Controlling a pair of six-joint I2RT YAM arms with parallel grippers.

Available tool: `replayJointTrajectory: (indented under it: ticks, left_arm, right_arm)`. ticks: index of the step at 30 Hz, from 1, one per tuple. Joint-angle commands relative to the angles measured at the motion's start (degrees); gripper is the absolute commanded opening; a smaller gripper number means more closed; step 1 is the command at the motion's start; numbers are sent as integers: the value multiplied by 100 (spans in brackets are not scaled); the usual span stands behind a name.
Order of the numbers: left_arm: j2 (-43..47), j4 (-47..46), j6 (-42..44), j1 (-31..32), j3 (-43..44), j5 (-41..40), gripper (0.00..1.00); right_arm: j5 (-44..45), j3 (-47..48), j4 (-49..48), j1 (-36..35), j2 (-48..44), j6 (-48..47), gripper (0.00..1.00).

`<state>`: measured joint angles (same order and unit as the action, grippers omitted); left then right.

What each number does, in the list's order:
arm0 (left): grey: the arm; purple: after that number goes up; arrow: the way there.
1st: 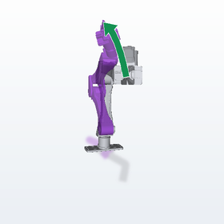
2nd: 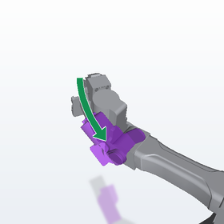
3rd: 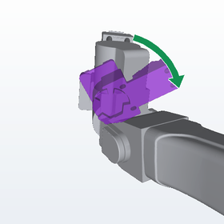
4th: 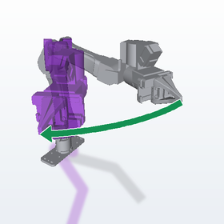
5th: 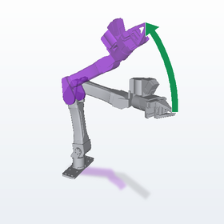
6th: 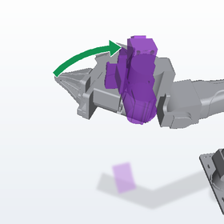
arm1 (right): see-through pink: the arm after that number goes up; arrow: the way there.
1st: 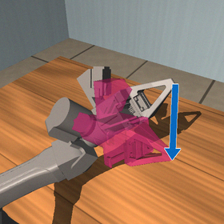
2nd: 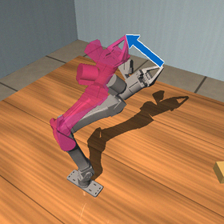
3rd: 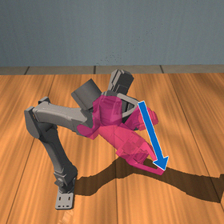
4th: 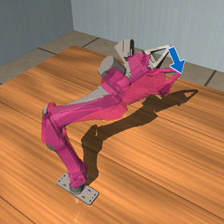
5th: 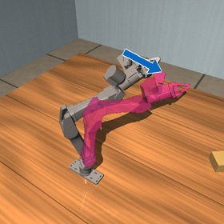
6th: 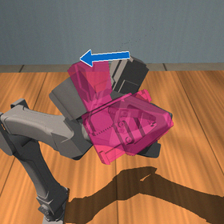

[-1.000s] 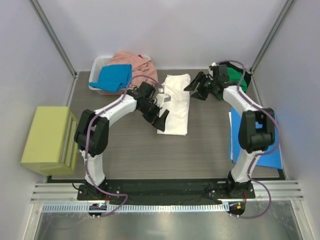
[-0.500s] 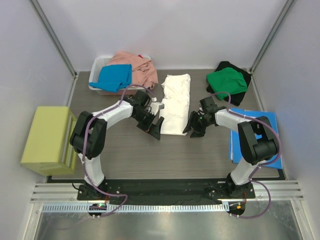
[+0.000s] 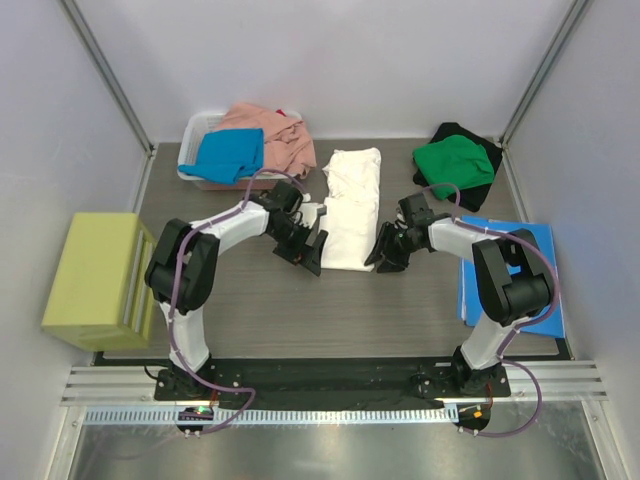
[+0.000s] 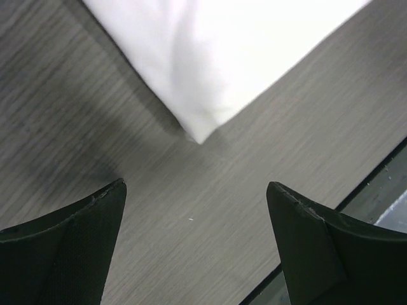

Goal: Fold and stack the t-shirts
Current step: Fold the tshirt

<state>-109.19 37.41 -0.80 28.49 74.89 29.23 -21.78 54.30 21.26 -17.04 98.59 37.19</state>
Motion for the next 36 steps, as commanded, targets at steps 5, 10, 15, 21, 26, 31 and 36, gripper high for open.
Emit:
replayJointTrajectory:
  ticks: [5, 10, 15, 21, 26, 31, 36]
  left_arm:
    - [-305, -673, -518, 235, 209, -1454, 93]
    - [-551, -682, -614, 429, 630, -1710, 83]
    - [-727, -586, -650, 737, 728, -1649, 63]
    - [-753, -358, -615, 825, 693, -1544, 25]
    - [-780, -24, -500, 816, 948, -1412, 1]
    - [-823, 608, -255, 807, 1431, -1166, 0]
    - [-666, 1355, 53, 763, 1826, -832, 0]
  right_arm:
    - [-169, 45, -227, -36, 12, 25, 48]
    - [-169, -7, -262, -45, 20, 43, 47]
    - [-177, -69, -315, -54, 38, 52, 45]
    - [-186, -122, -359, -54, 73, 52, 39]
    - [-213, -113, -394, -45, 99, 52, 33]
    - [-239, -17, -342, -63, 65, 25, 19]
    - [-274, -34, -96, -168, -137, -36, 8]
